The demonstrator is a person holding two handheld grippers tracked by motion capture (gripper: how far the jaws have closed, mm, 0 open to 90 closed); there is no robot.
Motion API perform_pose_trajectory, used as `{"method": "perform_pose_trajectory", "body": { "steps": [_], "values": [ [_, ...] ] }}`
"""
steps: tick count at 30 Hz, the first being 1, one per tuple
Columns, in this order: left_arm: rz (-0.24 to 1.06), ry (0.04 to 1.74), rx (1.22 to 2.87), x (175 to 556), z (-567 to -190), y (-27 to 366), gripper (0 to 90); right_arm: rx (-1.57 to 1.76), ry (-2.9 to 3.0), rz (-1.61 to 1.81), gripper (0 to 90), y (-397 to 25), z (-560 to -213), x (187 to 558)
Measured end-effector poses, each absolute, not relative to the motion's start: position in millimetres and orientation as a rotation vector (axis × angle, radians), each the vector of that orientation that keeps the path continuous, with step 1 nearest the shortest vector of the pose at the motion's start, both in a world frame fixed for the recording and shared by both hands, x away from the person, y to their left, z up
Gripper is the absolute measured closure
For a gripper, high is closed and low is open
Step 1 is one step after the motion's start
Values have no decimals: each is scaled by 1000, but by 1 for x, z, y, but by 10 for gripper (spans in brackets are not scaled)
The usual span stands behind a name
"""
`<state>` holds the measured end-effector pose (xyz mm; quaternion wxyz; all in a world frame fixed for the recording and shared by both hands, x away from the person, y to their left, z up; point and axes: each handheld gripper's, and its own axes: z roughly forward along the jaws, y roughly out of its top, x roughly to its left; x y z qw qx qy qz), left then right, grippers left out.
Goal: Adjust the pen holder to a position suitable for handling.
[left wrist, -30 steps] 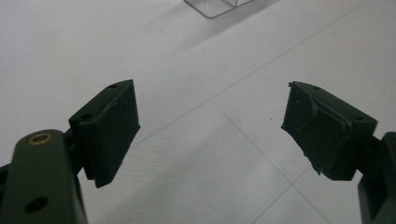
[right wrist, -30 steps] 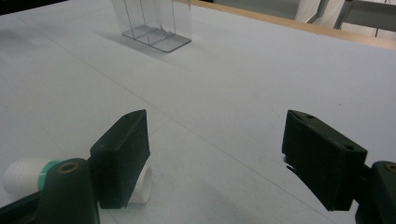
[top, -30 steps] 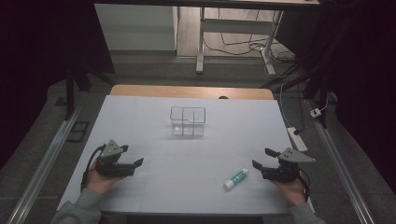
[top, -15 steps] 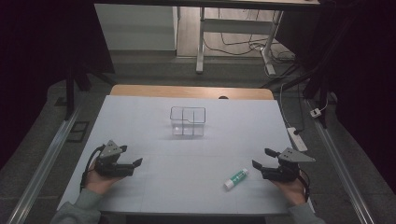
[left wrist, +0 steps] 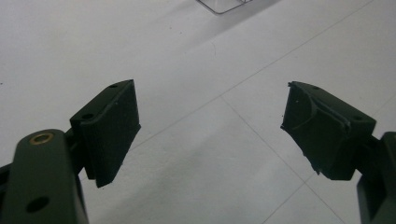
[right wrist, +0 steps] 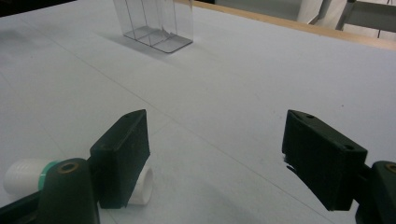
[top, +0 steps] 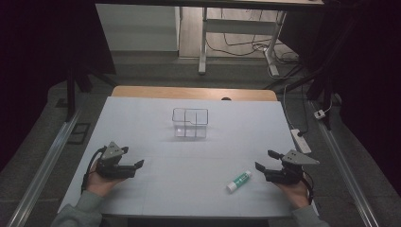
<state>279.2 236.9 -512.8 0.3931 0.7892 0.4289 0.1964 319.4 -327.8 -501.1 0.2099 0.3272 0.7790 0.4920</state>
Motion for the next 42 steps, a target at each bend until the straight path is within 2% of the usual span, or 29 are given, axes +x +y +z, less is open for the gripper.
{"method": "perform_pose_trajectory", "body": {
  "steps": [15, 35, 42],
  "values": [
    [496, 1069, 2021, 293, -509, 231, 190, 918, 2176, 1356, 228, -326, -503, 321],
    [437, 1080, 2075, 365, -496, 207, 238, 905, 2185, 1347, 229, -324, -504, 322],
    [465, 1103, 2090, 392, -498, 200, 270, 907, 2190, 1333, 229, -323, -505, 322]
  ]
}}
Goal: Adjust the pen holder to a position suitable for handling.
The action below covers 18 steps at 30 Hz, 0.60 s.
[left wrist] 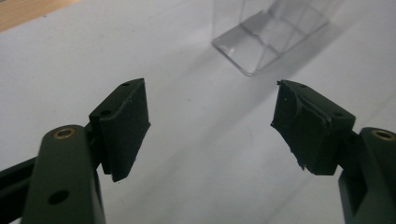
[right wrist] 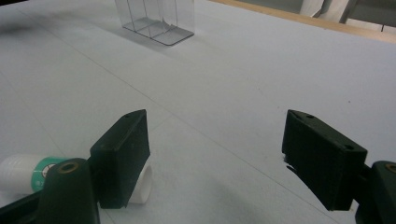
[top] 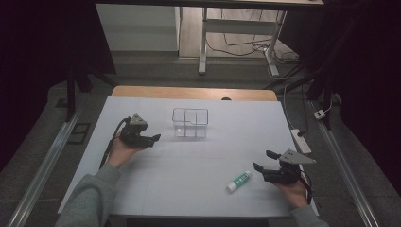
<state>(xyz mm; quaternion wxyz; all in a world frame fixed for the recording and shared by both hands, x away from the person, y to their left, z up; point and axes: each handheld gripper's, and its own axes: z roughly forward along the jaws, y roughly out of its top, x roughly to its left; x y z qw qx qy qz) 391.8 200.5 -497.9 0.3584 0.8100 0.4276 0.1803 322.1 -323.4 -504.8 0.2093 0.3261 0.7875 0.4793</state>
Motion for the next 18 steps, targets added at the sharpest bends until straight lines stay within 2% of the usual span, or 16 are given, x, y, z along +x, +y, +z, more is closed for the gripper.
{"method": "perform_pose_trajectory", "body": {
  "steps": [11, 18],
  "values": [
    [468, 1153, 2092, 419, -504, 202, 385, 912, 2200, 1325, 229, -322, -506, 323],
    [470, 1138, 2132, 433, -510, 193, 619, 913, 2204, 1316, 229, -322, -506, 324]
  ]
}}
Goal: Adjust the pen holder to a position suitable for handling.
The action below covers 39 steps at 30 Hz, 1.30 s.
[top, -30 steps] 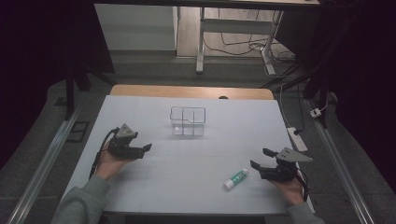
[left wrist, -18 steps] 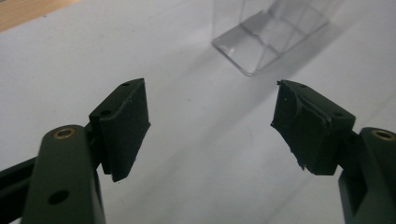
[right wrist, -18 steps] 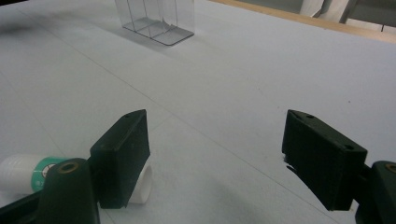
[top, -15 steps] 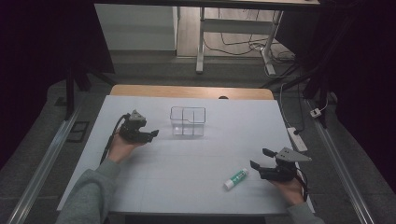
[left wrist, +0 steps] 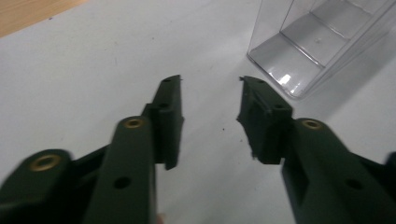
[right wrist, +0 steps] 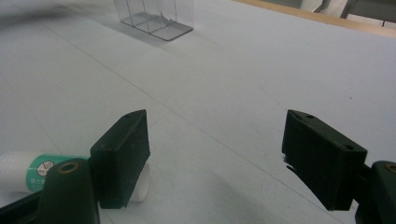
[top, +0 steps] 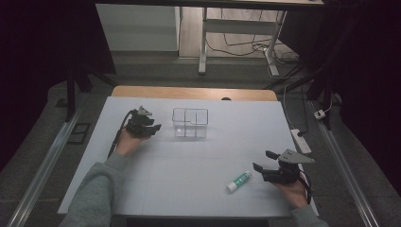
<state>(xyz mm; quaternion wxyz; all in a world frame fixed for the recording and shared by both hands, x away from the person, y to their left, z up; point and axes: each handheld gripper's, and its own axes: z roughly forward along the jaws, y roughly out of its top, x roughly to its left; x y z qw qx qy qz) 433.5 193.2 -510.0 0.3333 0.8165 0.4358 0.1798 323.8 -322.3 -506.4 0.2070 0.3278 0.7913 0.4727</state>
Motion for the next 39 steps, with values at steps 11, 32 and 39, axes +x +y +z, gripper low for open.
{"method": "perform_pose_trajectory", "body": {
  "steps": [11, 32, 39],
  "values": [
    [391, 1125, 2161, 448, -521, 183, 886, 915, 2211, 1294, 229, -321, -507, 324],
    [336, 1069, 2155, 459, -521, 151, 886, 910, 2212, 1285, 229, -321, -508, 325],
    [327, 1087, 2147, 462, -522, 151, 887, 910, 2214, 1285, 229, -321, -508, 325]
  ]
}}
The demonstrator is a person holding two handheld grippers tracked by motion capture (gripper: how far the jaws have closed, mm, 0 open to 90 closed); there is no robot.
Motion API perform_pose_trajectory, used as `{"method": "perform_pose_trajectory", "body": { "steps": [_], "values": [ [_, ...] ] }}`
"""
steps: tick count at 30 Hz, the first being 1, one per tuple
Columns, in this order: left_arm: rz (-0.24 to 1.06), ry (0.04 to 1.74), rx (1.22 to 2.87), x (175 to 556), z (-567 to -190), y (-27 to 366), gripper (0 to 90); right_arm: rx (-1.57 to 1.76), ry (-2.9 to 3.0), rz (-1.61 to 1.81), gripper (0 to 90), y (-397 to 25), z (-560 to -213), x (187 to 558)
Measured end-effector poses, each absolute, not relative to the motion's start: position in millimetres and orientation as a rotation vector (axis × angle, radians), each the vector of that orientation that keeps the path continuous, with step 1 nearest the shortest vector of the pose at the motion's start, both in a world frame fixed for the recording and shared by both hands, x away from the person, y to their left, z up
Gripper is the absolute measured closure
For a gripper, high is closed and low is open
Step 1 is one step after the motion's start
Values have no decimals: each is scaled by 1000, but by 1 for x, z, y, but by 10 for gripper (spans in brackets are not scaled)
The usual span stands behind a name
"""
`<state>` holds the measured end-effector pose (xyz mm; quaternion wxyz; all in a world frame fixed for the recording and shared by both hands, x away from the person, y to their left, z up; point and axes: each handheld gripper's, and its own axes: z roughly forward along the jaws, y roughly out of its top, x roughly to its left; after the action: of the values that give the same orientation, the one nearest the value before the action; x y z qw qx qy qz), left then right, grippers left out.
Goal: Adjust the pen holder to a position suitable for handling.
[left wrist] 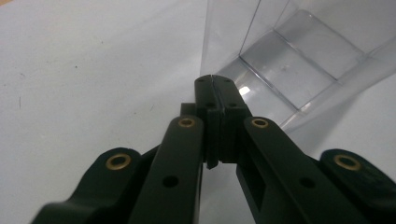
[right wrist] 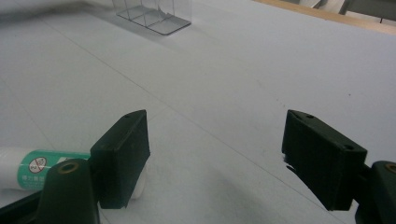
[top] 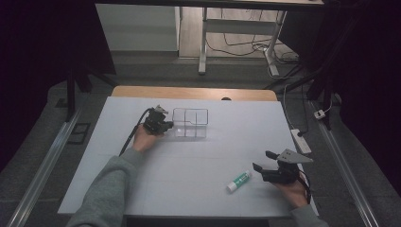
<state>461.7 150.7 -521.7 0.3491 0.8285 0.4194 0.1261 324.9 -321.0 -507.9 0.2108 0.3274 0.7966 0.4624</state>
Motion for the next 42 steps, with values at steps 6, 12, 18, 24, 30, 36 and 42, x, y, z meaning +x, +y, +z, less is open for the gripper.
{"method": "perform_pose_trajectory", "body": {
  "steps": [6, 12, 18, 24, 30, 36, 42],
  "values": [
    [322, 1089, 2155, 462, -522, 150, 887, 909, 2213, 1290, 230, -320, -508, 325],
    [320, 1088, 2154, 462, -523, 147, 887, 907, 2213, 1289, 230, -320, -508, 325],
    [323, 1076, 2158, 462, -523, 143, 887, 904, 2213, 1288, 231, -320, -508, 325],
    [316, 1074, 2154, 462, -523, 140, 887, 902, 2218, 1287, 232, -320, -508, 325],
    [310, 1065, 2164, 463, -523, 137, 887, 902, 2221, 1283, 232, -320, -508, 325],
    [309, 1051, 2166, 461, -522, 130, 887, 898, 2221, 1289, 232, -320, -508, 325],
    [315, 1042, 2174, 461, -522, 127, 886, 896, 2227, 1283, 233, -319, -508, 325]
  ]
}}
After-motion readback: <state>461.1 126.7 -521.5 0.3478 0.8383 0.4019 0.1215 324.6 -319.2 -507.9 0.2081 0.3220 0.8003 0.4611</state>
